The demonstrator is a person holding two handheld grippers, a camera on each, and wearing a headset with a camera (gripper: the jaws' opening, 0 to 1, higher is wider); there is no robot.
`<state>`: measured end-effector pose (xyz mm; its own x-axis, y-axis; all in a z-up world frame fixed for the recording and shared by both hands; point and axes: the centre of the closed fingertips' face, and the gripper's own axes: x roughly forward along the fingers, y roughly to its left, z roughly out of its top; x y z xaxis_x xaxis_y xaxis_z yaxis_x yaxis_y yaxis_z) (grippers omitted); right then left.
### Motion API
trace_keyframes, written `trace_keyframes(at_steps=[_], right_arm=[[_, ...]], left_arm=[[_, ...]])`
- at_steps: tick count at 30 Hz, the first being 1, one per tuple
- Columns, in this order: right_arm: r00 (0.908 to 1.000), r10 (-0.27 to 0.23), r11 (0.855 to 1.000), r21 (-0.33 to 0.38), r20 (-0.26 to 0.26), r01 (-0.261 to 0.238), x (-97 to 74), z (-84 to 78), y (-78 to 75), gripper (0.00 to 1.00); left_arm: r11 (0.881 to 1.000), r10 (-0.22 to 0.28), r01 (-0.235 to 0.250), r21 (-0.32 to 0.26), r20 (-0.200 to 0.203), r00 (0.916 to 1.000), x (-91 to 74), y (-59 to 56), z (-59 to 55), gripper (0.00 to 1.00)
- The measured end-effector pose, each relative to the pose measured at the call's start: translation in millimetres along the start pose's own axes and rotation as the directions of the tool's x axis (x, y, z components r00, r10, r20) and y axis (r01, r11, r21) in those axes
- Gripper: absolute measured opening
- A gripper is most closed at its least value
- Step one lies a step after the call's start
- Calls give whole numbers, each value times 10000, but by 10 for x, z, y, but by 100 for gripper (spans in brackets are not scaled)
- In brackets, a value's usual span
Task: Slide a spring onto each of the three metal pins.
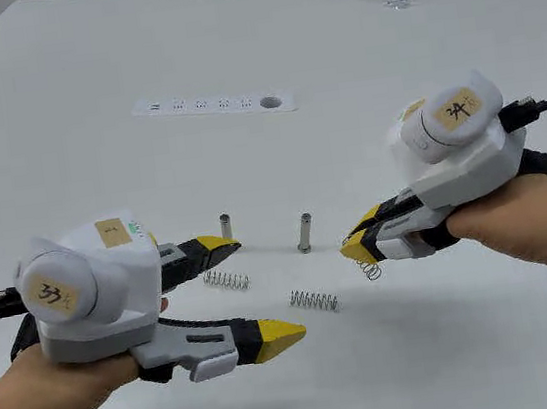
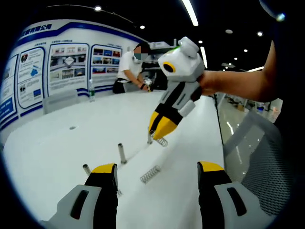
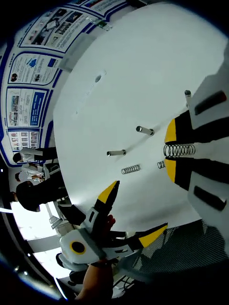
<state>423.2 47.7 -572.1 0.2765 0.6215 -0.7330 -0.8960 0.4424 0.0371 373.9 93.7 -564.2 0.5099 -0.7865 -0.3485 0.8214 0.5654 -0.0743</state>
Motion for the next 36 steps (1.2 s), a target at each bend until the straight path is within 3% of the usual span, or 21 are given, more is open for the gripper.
trace_keyframes(at_steps=[9, 20, 31, 36], right_arm=[[9917, 705, 9962, 439, 1077, -756, -65, 289, 220, 12], [9718, 1400, 9859, 639, 1895, -1545, -102, 498, 406, 12], [9501, 1853, 9744, 785, 2509, -2107, -140, 640, 521, 12], [9461, 1903, 9727, 805, 2621, -2179, -142, 653, 518, 12]], left_arm=[[9927, -664, 709, -975, 481, 9966, 198, -128, 112, 60], [9836, -380, 576, -1709, 1162, 9925, 193, -53, 263, 46], [9902, -212, 382, -1342, 1264, 9918, 200, -25, 289, 25], [9933, -134, 271, -1125, 1201, 9927, 197, 7, 283, 14]])
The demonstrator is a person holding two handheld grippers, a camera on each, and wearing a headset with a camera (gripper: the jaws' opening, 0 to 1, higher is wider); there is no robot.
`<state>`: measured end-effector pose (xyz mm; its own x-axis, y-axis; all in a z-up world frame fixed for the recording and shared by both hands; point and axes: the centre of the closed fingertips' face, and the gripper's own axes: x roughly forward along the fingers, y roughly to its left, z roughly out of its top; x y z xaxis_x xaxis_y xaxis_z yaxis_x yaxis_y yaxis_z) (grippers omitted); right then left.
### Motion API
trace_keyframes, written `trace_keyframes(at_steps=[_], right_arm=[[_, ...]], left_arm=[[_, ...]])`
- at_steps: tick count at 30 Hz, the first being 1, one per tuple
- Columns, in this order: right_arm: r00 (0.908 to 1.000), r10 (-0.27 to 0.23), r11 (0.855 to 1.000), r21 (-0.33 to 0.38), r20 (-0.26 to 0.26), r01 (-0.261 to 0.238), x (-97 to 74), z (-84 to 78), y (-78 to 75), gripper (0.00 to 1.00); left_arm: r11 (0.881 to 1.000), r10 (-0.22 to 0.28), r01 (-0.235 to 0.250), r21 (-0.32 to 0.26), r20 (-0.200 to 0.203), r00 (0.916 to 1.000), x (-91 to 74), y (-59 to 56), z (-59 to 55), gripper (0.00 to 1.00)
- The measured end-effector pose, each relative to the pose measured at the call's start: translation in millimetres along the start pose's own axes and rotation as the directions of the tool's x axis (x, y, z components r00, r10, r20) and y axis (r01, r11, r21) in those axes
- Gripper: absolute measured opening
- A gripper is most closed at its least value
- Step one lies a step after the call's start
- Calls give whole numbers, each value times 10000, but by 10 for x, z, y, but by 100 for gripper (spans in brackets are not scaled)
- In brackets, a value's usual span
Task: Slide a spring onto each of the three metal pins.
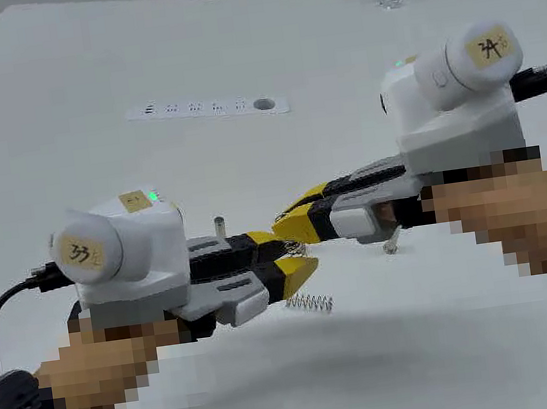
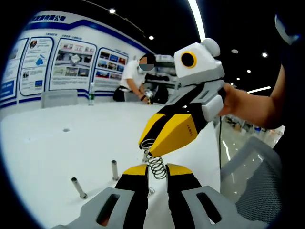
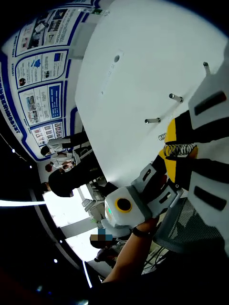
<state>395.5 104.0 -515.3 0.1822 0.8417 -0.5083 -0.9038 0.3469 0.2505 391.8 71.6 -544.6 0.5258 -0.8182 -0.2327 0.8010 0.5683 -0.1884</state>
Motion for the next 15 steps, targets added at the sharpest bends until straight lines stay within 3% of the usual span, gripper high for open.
trace_keyframes(at_steps=[15], right_arm=[[9996, -90, 9995, -289, -260, 83, -55, -66, 4, 12]], left_arm=[[9995, 176, -173, 271, -120, 9998, -77, 82, -19, 12]])
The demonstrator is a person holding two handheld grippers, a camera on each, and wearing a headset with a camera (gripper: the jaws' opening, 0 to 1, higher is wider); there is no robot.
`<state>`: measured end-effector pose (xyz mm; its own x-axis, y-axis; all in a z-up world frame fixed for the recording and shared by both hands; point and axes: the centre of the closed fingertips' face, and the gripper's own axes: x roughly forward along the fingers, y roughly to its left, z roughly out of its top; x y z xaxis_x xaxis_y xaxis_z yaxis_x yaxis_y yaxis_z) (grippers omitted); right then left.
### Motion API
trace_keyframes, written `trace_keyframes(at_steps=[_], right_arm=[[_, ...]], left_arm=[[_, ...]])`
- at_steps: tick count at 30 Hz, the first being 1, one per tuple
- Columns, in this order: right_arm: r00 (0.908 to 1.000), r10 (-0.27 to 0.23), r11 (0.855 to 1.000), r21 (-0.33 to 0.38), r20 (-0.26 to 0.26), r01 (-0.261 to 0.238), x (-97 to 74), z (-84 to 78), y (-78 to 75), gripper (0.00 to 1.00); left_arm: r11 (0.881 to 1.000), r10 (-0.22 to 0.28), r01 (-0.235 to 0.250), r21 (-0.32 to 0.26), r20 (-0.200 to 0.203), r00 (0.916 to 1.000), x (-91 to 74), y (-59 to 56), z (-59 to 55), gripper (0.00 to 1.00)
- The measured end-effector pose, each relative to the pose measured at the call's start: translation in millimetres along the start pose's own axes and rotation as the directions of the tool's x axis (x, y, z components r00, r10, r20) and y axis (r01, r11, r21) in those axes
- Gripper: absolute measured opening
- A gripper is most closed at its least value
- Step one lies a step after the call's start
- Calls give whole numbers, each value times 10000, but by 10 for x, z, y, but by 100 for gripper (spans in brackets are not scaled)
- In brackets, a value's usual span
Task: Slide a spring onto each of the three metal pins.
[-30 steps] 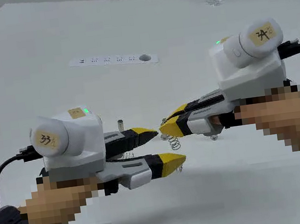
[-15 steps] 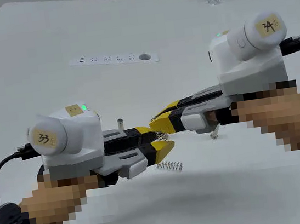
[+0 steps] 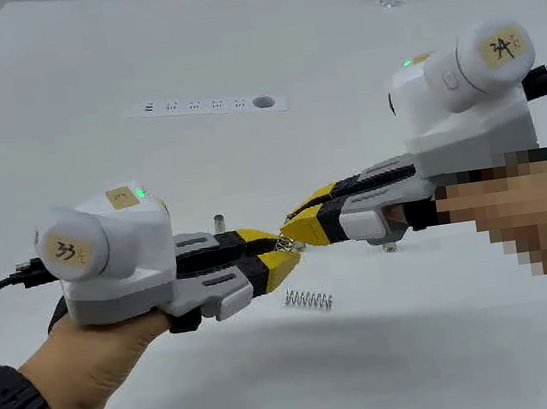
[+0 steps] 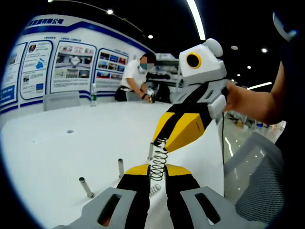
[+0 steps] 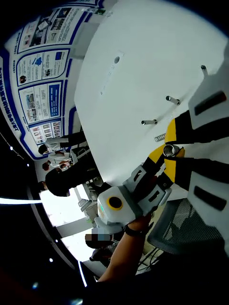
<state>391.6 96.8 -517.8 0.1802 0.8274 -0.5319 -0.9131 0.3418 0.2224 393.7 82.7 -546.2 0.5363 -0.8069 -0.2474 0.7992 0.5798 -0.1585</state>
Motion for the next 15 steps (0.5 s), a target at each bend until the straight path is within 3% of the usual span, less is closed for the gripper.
trace_keyframes(at_steps=[8, 15], right_arm=[[10000, -51, 9999, -114, -19, 50, -2, 30, -5, 12], [9994, -329, 9993, -180, -95, 327, -90, 33, -129, 12]], left_arm=[[9998, 27, -26, 198, -62, 10000, 1, 8, -14, 18], [9989, 414, -412, 208, -110, 9991, -136, 148, -48, 28]])
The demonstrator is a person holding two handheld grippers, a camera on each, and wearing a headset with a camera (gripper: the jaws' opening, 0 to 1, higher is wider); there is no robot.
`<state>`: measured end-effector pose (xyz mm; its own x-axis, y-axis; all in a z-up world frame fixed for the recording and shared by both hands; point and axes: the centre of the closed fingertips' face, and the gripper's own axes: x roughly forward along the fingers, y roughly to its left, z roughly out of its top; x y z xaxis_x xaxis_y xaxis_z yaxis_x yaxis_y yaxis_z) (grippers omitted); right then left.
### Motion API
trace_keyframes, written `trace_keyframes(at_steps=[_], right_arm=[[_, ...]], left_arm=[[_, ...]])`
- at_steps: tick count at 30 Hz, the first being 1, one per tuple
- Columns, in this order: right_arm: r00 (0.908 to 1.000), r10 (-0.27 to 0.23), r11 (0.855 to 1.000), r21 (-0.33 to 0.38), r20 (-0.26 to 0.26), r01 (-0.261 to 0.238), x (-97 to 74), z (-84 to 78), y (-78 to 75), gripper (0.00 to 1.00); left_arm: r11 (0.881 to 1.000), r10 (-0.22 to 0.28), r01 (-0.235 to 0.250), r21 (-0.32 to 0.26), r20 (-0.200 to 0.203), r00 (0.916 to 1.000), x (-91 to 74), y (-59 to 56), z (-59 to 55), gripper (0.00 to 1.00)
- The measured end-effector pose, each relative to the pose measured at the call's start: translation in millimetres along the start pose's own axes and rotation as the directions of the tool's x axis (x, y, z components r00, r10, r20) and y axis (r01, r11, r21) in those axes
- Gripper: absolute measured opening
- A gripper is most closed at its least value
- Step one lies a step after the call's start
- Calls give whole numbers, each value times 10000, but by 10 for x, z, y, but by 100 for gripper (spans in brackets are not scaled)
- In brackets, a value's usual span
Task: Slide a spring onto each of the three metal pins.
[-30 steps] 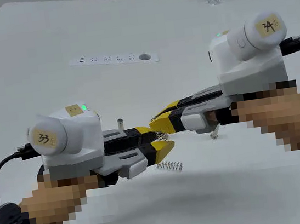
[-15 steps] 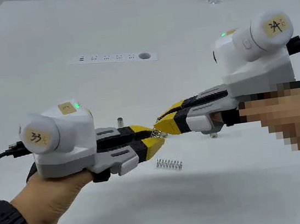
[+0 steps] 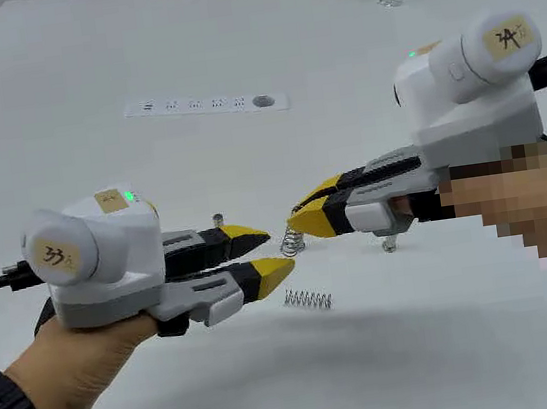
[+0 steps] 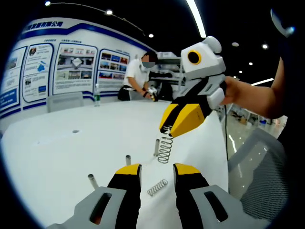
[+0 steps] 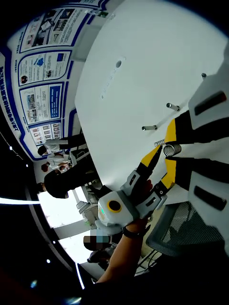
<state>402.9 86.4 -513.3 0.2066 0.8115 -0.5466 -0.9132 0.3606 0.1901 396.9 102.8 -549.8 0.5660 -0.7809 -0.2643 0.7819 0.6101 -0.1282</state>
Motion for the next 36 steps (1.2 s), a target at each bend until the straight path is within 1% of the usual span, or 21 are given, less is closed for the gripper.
trace_keyframes(at_steps=[4, 11, 16, 18, 21, 24, 29, 30, 34, 35, 36], right_arm=[[9998, -192, 9998, -39, -37, 192, -56, -7, -89, 12], [9972, -727, 9974, -28, -185, 727, -216, -43, -285, 12], [9925, -1204, 9927, -27, -224, 1204, -368, -37, -452, 12], [9898, -1407, 9901, -17, -211, 1406, -430, -27, -525, 12], [9859, -1663, 9860, 45, -182, 1664, -515, -10, -627, 12], [9791, -2025, 9792, 42, -207, 2027, -600, -3, -754, 12], [9674, -2499, 9682, -5, -410, 2501, -677, -36, -926, 12], [9621, -2667, 9637, -47, -566, 2669, -689, -68, -977, 12], [9494, -3012, 9532, 10, -887, 3024, -683, -170, -1104, 12], [9428, -3165, 9481, -21, -1047, 3180, -676, -218, -1147, 12], [9387, -3250, 9452, -72, -1151, 3264, -667, -253, -1171, 12]], left_arm=[[9998, 189, -189, -48, -3, 9998, -90, 66, -24, 34], [9980, 623, -619, 155, -322, 9975, -249, 191, -137, 45], [9958, 882, -869, 274, -487, 9949, -326, 246, -194, 50], [9934, 1093, -1071, 417, -551, 9925, -349, 286, -214, 54], [9913, 1230, -1193, 563, -678, 9901, -376, 312, -249, 57], [9878, 1400, -1334, 802, -827, 9867, -407, 342, -291, 61], [9862, 1499, -1418, 858, -962, 9840, -444, 366, -336, 64], [9856, 1535, -1452, 867, -985, 9832, -454, 375, -345, 64], [9836, 1674, -1593, 850, -983, 9810, -489, 414, -355, 65], [9832, 1700, -1622, 835, -976, 9806, -499, 421, -354, 65], [9827, 1727, -1649, 839, -965, 9802, -504, 427, -352, 65]])
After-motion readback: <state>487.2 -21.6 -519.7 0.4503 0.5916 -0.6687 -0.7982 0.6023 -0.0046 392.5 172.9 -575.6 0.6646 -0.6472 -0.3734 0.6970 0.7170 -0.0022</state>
